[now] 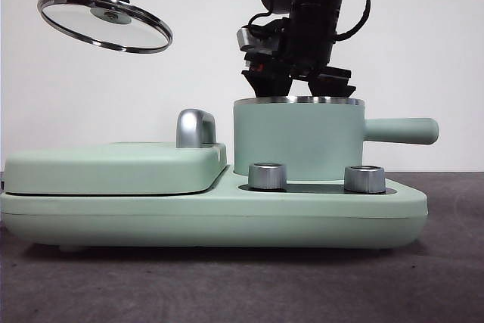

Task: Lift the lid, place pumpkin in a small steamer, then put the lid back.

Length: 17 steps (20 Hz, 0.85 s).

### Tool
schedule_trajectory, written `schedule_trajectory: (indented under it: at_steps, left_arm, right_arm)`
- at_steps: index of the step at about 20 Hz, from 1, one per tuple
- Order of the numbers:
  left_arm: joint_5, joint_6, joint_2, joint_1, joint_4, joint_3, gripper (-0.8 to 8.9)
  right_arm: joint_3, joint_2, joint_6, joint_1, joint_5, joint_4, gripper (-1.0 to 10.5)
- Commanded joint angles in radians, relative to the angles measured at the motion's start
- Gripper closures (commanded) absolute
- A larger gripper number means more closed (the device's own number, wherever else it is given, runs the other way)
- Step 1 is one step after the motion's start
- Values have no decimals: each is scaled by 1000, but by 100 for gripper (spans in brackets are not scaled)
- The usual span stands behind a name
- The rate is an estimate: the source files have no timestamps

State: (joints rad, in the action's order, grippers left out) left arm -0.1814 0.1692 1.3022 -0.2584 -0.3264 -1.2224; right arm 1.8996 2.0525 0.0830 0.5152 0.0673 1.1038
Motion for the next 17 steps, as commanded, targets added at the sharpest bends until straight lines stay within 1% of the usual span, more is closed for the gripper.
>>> schedule_trajectory:
  at_steps: [1, 4, 7, 8, 10, 11, 13, 14, 15, 16, 17]
  left_arm:
    - [-3, 2, -6, -3, 26, -24, 804]
    - [-3, 2, -6, -3, 25, -24, 804]
    - [-3, 3, -6, -3, 19, -24, 804]
    - [-3, 3, -6, -3, 12, -24, 804]
    - [-3, 3, -6, -3, -1, -24, 804]
    - [-3, 3, -6, -3, -3, -24, 804]
    - [-3, 2, -6, -3, -2, -24, 804]
    - [-3, 2, -6, -3, -2, -24, 804]
    - [-3, 2, -6, -3, -2, -24, 804]
    - [-3, 2, -6, -3, -2, -24, 804]
    - [-3, 2, -6, -4, -3, -24, 804]
  right_arm:
    - [26, 33, 11, 8, 25, -19, 582]
    - [26, 33, 11, 14, 45, -49, 580]
    - [26, 33, 11, 19, 45, -49, 487]
    - [26, 32, 11, 19, 44, -50, 481]
    - [27, 30, 11, 18, 44, -47, 419]
    - [27, 25, 11, 17, 40, -45, 410]
    - [27, 3, 10, 16, 40, -40, 413]
    - [27, -13, 2, 14, 40, -42, 443]
    - [27, -37, -3, 14, 40, -51, 500]
    - [27, -60, -5, 14, 40, -59, 529]
    - [27, -90, -6, 11, 40, -68, 534]
